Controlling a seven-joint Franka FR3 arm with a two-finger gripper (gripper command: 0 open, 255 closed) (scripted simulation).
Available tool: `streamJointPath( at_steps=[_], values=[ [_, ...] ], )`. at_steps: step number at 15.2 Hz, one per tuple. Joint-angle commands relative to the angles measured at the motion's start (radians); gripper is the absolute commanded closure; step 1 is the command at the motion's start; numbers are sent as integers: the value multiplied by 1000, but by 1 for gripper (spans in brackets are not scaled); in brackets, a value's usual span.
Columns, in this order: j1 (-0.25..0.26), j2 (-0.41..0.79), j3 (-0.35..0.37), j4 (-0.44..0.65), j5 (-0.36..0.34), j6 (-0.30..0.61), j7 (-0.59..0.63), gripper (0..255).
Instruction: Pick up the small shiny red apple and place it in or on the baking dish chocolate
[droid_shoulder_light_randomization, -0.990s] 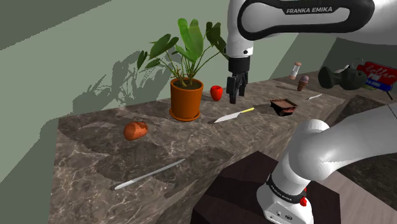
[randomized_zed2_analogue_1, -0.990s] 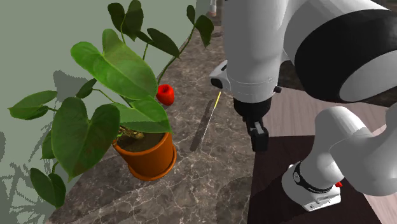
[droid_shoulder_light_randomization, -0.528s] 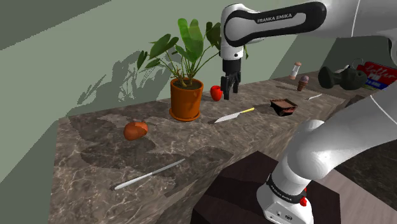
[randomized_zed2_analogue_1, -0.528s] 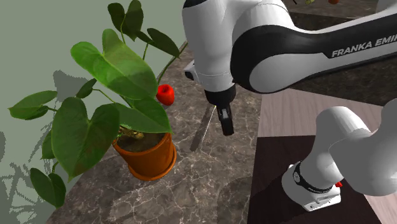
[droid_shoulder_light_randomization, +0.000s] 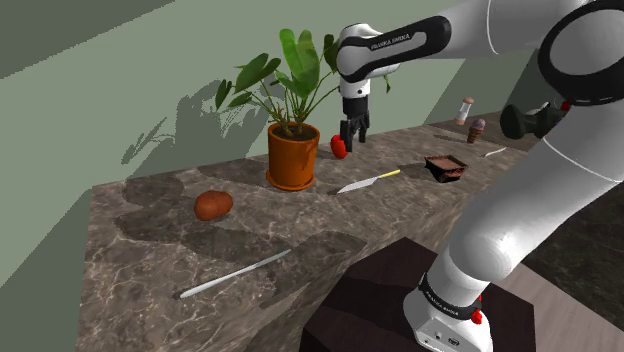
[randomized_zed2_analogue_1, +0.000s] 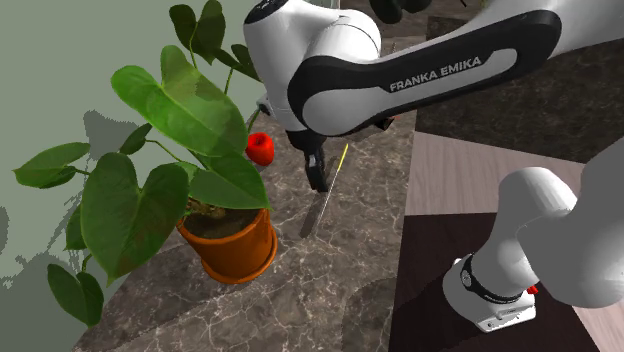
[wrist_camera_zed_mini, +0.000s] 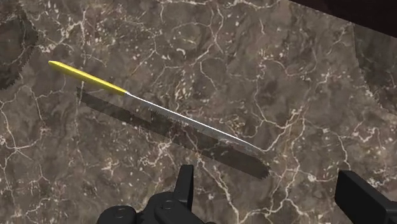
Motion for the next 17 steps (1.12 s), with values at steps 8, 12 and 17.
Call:
streamJointPath(
  at_steps=[8, 12, 17],
  values=[
    [-58, 321, -74, 260, 23, 73, -118, 0],
    [-96, 471, -93, 408, 52, 78, -169, 0],
    [-157, 670, -104, 636, 94, 53, -226, 0]
  ],
)
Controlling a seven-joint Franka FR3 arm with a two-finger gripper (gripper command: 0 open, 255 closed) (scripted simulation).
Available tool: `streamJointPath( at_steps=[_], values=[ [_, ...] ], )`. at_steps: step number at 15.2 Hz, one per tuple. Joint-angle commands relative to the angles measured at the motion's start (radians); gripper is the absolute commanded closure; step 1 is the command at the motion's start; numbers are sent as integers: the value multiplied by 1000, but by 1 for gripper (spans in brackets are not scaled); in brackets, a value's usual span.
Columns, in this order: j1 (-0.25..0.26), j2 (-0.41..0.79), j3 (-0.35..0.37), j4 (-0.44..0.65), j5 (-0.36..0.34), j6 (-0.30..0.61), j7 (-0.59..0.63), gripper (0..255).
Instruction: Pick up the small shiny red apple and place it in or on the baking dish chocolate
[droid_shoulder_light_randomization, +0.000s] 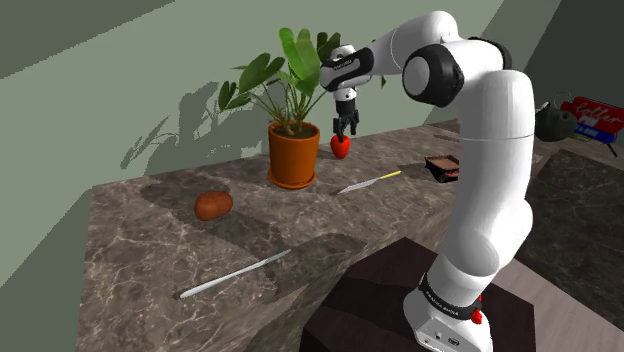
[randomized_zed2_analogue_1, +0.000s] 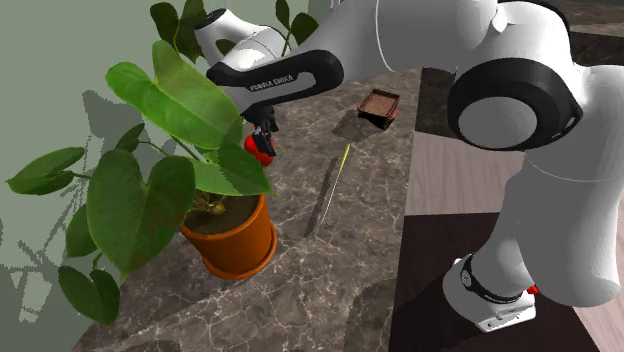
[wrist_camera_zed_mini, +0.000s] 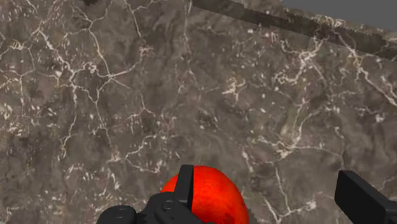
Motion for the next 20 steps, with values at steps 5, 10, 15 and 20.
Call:
streamJointPath(
  at_steps=[5, 10, 15, 20],
  values=[
    [-60, 190, 1, 228, 36, -40, -41, 0],
    [-62, 192, 1, 164, 36, 26, -40, 0],
    [-63, 194, 1, 146, 36, 46, -40, 0],
    [-63, 194, 1, 146, 36, 46, -40, 255]
  ],
)
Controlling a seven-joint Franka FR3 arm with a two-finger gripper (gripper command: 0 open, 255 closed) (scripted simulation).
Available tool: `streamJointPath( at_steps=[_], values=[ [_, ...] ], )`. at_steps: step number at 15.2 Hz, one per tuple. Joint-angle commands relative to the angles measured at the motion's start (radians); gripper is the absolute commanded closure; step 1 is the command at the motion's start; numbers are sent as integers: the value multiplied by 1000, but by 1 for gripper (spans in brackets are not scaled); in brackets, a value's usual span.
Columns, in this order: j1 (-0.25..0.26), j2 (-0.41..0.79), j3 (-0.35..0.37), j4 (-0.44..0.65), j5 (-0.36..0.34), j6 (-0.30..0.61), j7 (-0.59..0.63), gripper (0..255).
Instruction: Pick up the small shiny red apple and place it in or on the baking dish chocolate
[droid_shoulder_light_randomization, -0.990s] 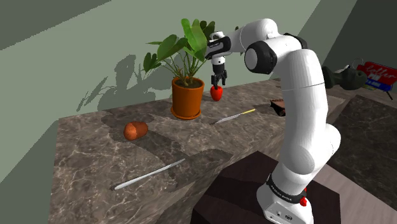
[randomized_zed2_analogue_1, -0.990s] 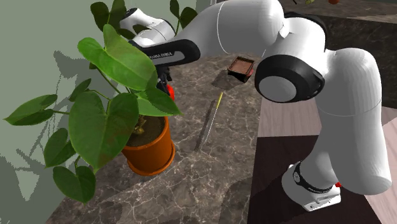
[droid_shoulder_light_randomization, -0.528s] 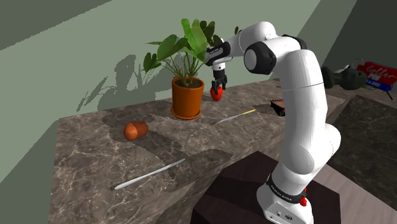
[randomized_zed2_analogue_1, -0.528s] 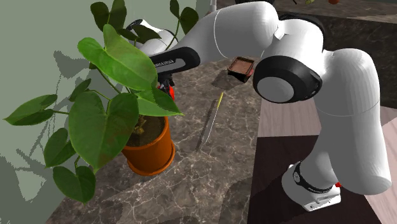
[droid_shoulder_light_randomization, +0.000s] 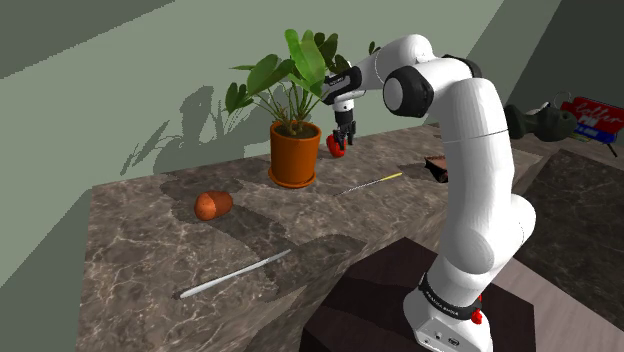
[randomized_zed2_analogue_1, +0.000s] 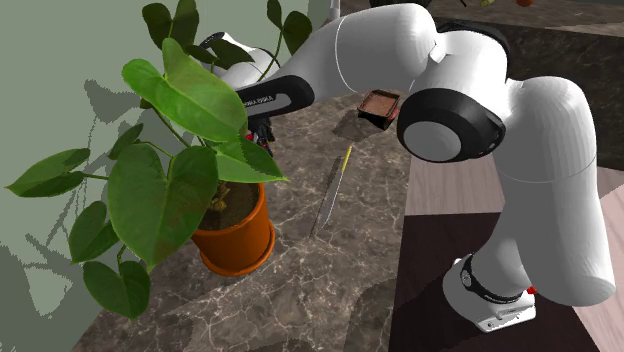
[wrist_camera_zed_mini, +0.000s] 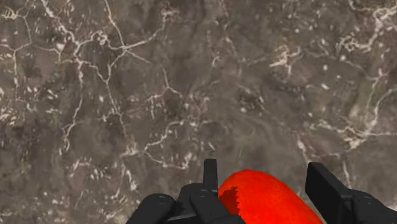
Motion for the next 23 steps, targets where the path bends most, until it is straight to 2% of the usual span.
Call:
streamJointPath(
  at_steps=[1, 9, 10, 11, 12, 13, 14, 15, 16, 17, 18, 20, 23],
  values=[
    [0, 0, 0, 0, 0, 0, 0, 255],
    [0, 0, 0, 0, 0, 0, 0, 255],
    [0, 0, 0, 0, 0, 0, 0, 0],
    [4, -179, 19, -310, 36, 353, -58, 0],
    [-21, -300, 57, -554, 142, 690, -191, 0],
    [-11, -168, 34, -304, 67, 218, -90, 0],
    [-8, -167, 30, -304, 69, 218, -91, 0],
    [-34, -273, 62, -500, 146, 513, -190, 0],
    [-93, -342, 133, -657, 324, 792, -386, 0],
    [-246, -372, 331, -750, 730, 1020, -801, 0],
    [-621, -355, 753, -756, 1100, 1136, -1214, 0],
    [-587, -324, 727, -732, 1120, 1146, -1234, 0],
    [-579, -273, 731, -697, 1128, 1170, -1250, 0]
  ],
)
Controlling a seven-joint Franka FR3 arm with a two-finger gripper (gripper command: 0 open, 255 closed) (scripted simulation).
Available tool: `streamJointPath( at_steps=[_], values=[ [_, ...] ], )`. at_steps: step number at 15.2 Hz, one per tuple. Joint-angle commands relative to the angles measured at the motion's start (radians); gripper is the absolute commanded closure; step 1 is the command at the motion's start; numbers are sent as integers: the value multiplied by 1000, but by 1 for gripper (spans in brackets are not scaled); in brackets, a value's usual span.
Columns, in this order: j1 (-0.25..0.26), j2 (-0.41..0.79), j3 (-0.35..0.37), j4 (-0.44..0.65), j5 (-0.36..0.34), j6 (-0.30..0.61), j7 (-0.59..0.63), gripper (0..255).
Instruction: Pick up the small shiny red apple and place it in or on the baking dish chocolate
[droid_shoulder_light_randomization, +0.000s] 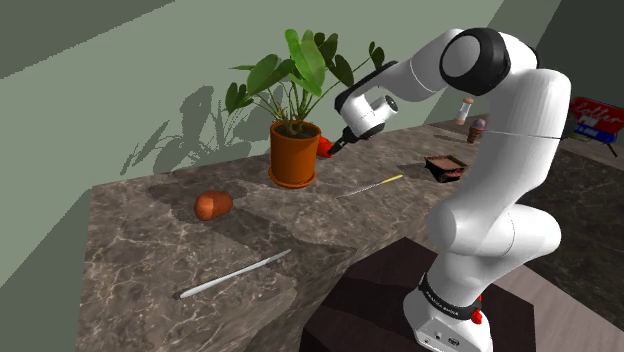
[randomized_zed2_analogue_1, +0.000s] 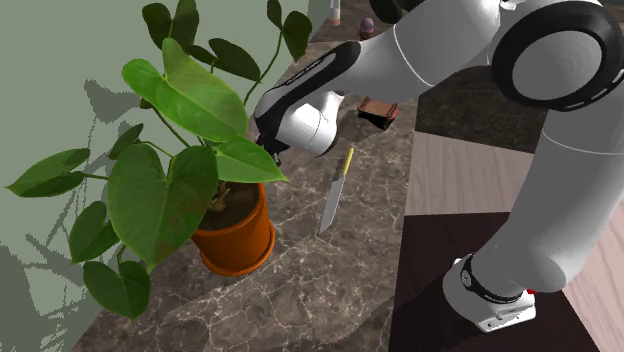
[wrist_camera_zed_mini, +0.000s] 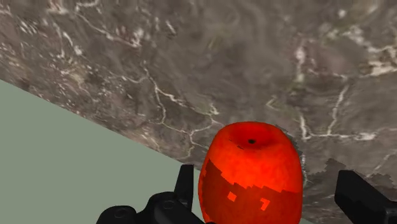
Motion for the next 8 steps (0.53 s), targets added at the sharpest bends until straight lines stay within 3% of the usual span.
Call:
streamJointPath(
  at_steps=[1, 8],
  values=[
    [-4, 34, 15, 22, 24, 25, -30, 0],
    [-1, 61, 18, 41, 25, 37, -36, 0]
  ],
)
